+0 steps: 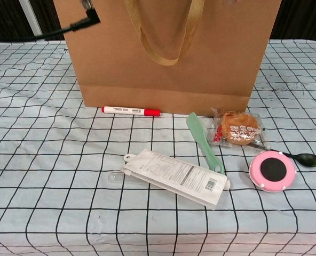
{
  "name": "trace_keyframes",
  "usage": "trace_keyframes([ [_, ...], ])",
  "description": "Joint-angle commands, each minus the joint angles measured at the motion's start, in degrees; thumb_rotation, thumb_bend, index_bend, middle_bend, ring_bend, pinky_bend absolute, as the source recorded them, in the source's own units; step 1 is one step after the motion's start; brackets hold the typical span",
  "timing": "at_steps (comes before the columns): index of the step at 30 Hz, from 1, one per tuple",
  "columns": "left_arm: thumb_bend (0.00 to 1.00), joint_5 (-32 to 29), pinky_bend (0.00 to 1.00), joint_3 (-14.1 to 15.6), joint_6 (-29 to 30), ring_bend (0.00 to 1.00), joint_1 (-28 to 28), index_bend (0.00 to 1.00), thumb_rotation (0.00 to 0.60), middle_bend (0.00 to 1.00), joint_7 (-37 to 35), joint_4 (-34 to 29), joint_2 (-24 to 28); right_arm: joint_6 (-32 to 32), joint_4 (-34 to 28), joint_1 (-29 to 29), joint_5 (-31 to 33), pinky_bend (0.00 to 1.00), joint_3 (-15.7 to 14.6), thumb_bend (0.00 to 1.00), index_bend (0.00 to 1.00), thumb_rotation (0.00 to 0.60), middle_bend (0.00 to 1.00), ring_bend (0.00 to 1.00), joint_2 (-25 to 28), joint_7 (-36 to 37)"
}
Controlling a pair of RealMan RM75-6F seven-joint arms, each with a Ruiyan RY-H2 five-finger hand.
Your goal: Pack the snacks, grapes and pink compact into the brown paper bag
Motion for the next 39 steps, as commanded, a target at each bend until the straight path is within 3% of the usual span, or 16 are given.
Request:
trace_keyframes([
  [1, 0.35, -6.4, 0.21, -5.7, 0.5, 0.10, -0.5, 0.32, 0.600, 0.38, -1.5, 0.0, 2.2, 0.0, 0.2, -0.1, 0.3, 0.23, 0.1, 0.23, 0.17, 0.600, 0.11, 0.20, 0.2, 0.3],
  [4, 0.35, -10.7, 0.21, -8.0, -0.4, 0.10, -0.9, 0.32, 0.600, 0.37, -1.7, 1.4, 2.8, -0.1, 0.4, -0.2, 0.4, 0.23, 0.1, 0.23, 0.17, 0.600, 0.11, 0.20, 0.3, 0.6],
  [8, 0.35, -16.0, 0.21, -10.4, -1.1, 0.10, -2.1, 0.31, 0.600, 0.36, 1.3, 7.8, 2.7, -0.2, 0.4, -0.2, -0.1, 0.23, -0.1, 0.23, 0.17, 0.600, 0.11, 0.20, 0.6, 0.8],
  [16, 0.35, -23.9, 0.21, -10.3, -5.3, 0.10, -5.0, 0.29, 0.600, 0.34, 1.7, 19.2, -2.0, -0.2, -0.9, 0.5, -0.8, 0.23, 0.0, 0.23, 0.17, 0.600, 0.11, 0.20, 0.7, -0.9],
  [21, 0.34, -22.6, 0.21, -7.3, -7.4, 0.10, -6.3, 0.29, 0.600, 0.34, -0.7, 24.9, -4.0, -0.2, -1.4, 0.5, -0.4, 0.23, 0.2, 0.23, 0.17, 0.600, 0.11, 0.20, 0.5, -1.6],
  [29, 0.32, -19.6, 0.20, -5.3, -6.0, 0.09, -5.9, 0.29, 0.600, 0.32, -3.4, 25.6, -3.1, -0.1, -0.7, 0.4, -0.1, 0.23, 0.2, 0.23, 0.17, 0.600, 0.11, 0.20, 0.0, -1.1],
  [31, 0.27, -19.0, 0.17, -4.7, -5.6, 0.06, -5.6, 0.27, 0.600, 0.29, -3.4, 24.7, -2.4, -0.2, -0.5, 0.5, 0.0, 0.23, 0.2, 0.23, 0.17, 0.600, 0.11, 0.20, -0.3, -0.9],
  [36, 0.04, -20.9, 0.05, -4.0, -6.4, 0.00, -4.9, 0.15, 0.600, 0.11, -0.6, 21.8, -0.2, -0.3, 0.1, 0.5, 0.0, 0.23, 0.0, 0.23, 0.17, 0.600, 0.11, 0.20, -0.9, -0.7],
  [39, 0.00, -23.9, 0.02, -4.4, -6.7, 0.00, -4.3, 0.13, 0.600, 0.06, 1.7, 19.1, 1.2, -0.2, 0.2, 0.3, 0.2, 0.23, 0.1, 0.23, 0.17, 0.600, 0.11, 0.20, -1.0, -0.1],
])
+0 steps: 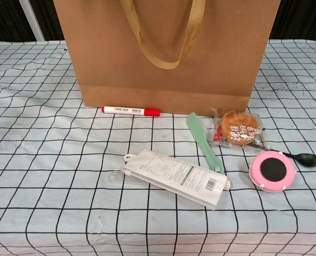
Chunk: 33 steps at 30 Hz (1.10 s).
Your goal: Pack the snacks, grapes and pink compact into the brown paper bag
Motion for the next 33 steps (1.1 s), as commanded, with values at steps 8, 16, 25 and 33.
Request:
trace_keyframes([
  [8, 0.00, -2.7, 0.02, -1.6, 3.3, 0.00, 2.6, 0.13, 0.600, 0.06, 1.9, -10.4, 6.2, 0.0, 0.0, 0.0, -0.2, 0.23, 0.1, 0.23, 0.17, 0.600, 0.11, 0.20, -0.1, 0.5],
  [16, 0.08, 1.4, 0.02, 1.7, 10.5, 0.00, 10.1, 0.13, 0.600, 0.11, 5.9, -24.0, 14.9, -1.6, -1.6, 1.0, -0.6, 0.23, 0.2, 0.23, 0.17, 0.600, 0.11, 0.20, 1.6, 0.0],
  [25, 0.08, 14.1, 0.02, 15.2, 24.0, 0.00, 27.9, 0.13, 0.600, 0.10, -1.9, -30.9, 23.4, -8.7, -5.8, 5.1, -5.5, 0.22, -1.3, 0.20, 0.14, 0.600, 0.10, 0.19, 6.0, 2.7],
  [33, 0.08, 24.3, 0.02, 24.9, 30.5, 0.00, 38.0, 0.12, 0.600, 0.09, -19.2, -18.4, 22.8, -23.6, -12.1, 14.0, -13.1, 0.21, -4.8, 0.20, 0.06, 0.600, 0.07, 0.14, 10.0, 0.9],
])
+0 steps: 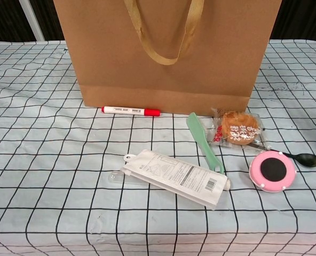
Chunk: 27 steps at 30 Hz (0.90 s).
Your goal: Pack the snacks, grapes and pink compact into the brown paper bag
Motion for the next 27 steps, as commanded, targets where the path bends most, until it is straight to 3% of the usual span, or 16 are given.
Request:
trace_keyframes([
  [1, 0.08, 5.1, 0.02, 5.7, 5.9, 0.00, 6.9, 0.12, 0.600, 0.09, -10.4, 9.4, -1.1, -9.1, -4.6, 5.9, -4.5, 0.21, -2.7, 0.20, 0.05, 0.600, 0.07, 0.13, 2.0, -1.8],
  [7, 0.08, 5.4, 0.02, 8.1, 7.3, 0.00, 11.2, 0.12, 0.600, 0.09, -18.5, 17.0, -4.4, -15.0, -7.0, 9.7, -5.6, 0.21, -4.2, 0.20, 0.04, 0.600, 0.06, 0.12, -0.1, -5.7],
  [14, 0.08, 4.0, 0.01, 8.1, 5.4, 0.00, 12.6, 0.12, 0.600, 0.09, -22.8, 23.0, -7.3, -19.2, -9.3, 12.4, -6.1, 0.20, -5.7, 0.20, 0.02, 0.600, 0.06, 0.11, -2.3, -11.5],
  [21, 0.10, 5.7, 0.01, 7.3, 6.7, 0.00, 13.6, 0.12, 0.600, 0.09, -26.7, 27.8, -9.9, -18.7, -9.7, 12.4, -4.3, 0.20, -6.8, 0.20, 0.02, 0.600, 0.06, 0.12, -6.0, -20.0],
  [27, 0.10, 5.7, 0.00, 6.9, 5.7, 0.00, 13.9, 0.12, 0.600, 0.09, -27.2, 28.1, -9.9, -18.8, -9.6, 12.3, -2.4, 0.20, -8.2, 0.20, 0.02, 0.600, 0.06, 0.12, -8.7, -24.8],
])
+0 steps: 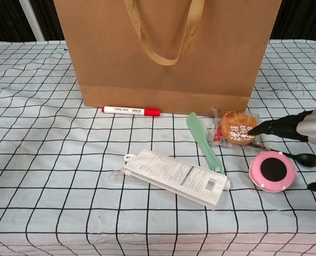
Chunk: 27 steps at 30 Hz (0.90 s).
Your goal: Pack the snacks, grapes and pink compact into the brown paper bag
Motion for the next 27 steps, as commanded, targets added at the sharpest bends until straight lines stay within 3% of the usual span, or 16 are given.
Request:
trace_keyframes([
  [1, 0.10, -0.2, 0.00, -0.2, -0.6, 0.00, 0.1, 0.12, 0.600, 0.09, -0.1, -0.1, 0.1, 0.0, 0.7, 0.0, 1.4, 0.20, -0.7, 0.20, 0.02, 0.600, 0.06, 0.12, -1.9, -2.3],
  [16, 0.12, -1.3, 0.00, -2.2, -2.1, 0.00, 0.5, 0.12, 0.600, 0.09, 0.4, 0.3, -1.1, 3.3, 7.8, -0.2, 2.0, 0.20, -1.2, 0.20, 0.03, 0.600, 0.14, 0.19, -10.6, -3.4],
  [27, 0.12, -2.1, 0.00, -3.2, -2.9, 0.00, 1.1, 0.12, 0.600, 0.09, 0.9, 0.1, -1.4, 5.8, 9.8, -0.2, 0.5, 0.24, -1.7, 0.33, 0.24, 0.600, 0.28, 0.35, -13.0, -1.5],
])
